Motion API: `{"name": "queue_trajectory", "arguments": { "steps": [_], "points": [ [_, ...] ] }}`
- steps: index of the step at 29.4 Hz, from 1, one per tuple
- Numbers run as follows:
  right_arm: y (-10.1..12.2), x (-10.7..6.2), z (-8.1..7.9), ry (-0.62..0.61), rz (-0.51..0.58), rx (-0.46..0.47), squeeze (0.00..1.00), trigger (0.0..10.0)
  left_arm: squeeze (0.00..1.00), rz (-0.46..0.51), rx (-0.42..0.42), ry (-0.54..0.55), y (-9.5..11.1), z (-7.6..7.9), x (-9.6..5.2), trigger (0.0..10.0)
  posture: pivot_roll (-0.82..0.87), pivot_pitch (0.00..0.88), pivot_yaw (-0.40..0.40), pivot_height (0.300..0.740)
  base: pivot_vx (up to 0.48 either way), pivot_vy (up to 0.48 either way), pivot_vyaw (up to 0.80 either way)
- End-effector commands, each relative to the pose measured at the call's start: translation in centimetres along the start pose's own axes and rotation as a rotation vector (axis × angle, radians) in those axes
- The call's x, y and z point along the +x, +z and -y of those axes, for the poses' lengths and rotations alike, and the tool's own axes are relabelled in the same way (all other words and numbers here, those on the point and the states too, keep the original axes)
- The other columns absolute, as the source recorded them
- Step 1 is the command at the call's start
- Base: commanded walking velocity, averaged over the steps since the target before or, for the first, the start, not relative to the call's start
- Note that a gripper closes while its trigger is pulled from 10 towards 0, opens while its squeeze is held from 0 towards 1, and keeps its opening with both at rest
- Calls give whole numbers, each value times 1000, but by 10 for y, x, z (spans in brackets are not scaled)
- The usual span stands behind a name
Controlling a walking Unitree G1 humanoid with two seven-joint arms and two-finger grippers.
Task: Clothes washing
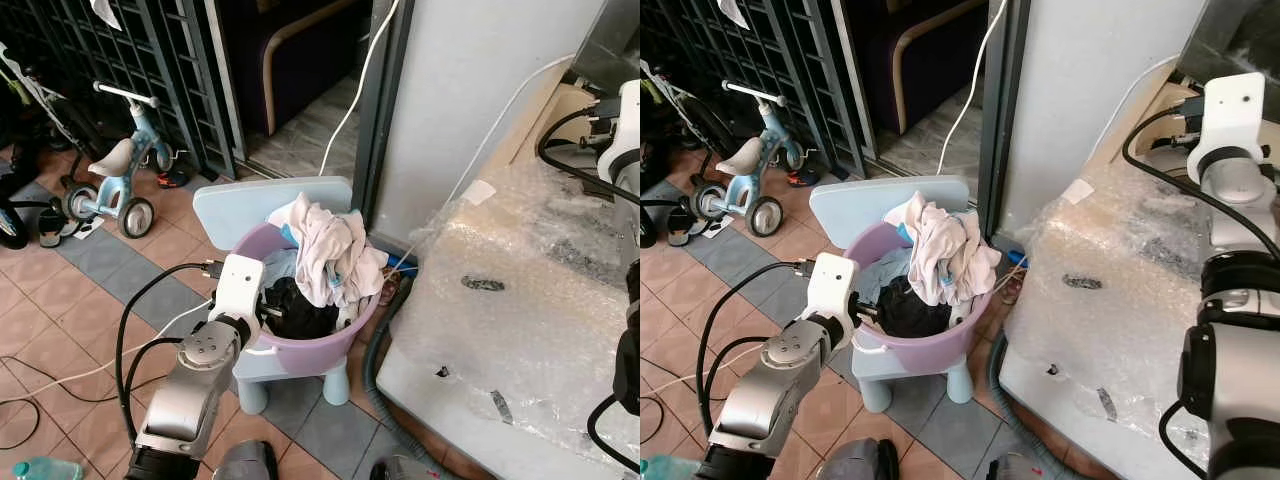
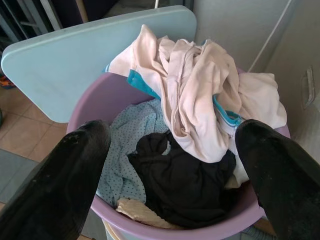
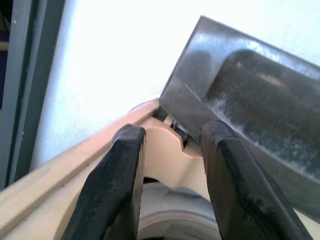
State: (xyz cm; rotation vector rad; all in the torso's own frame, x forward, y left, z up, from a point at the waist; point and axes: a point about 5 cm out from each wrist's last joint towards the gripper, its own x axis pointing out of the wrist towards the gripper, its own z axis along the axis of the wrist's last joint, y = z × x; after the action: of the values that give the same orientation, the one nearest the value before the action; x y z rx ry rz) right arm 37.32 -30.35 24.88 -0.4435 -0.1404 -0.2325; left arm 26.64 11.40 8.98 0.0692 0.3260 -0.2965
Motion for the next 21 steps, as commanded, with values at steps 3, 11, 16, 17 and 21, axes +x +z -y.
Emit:
{"name": "queue_trajectory", "arguments": {
  "steps": [3, 11, 16, 17, 21],
  "points": [
    [12, -11, -36, 159, 124, 0, 1000, 10000, 0, 52, -27, 68, 9, -10, -3, 10000, -42, 80, 57, 740, 0, 0, 0],
    [20, -71, -92, 310, 279, 113, 0, 10000, 0, 99, -67, 98, 8, -7, -8, 10000, -33, 69, 42, 740, 0, 0, 0],
    [18, -99, -97, 221, 278, 179, 0, 10000, 0, 163, -79, 148, 15, -11, -10, 10000, -33, 45, 48, 740, 0, 0, 0],
    [15, -103, -97, 214, 264, 183, 0, 10000, 0, 162, -77, 146, 15, -11, -10, 10000, -33, 44, 49, 740, 0, 0, 0],
    [-6, -129, -99, 214, 151, 195, 0, 10000, 0, 170, -81, 158, 16, -15, -9, 10000, -45, 43, 55, 740, 0, 0, 0]
  ]
}}
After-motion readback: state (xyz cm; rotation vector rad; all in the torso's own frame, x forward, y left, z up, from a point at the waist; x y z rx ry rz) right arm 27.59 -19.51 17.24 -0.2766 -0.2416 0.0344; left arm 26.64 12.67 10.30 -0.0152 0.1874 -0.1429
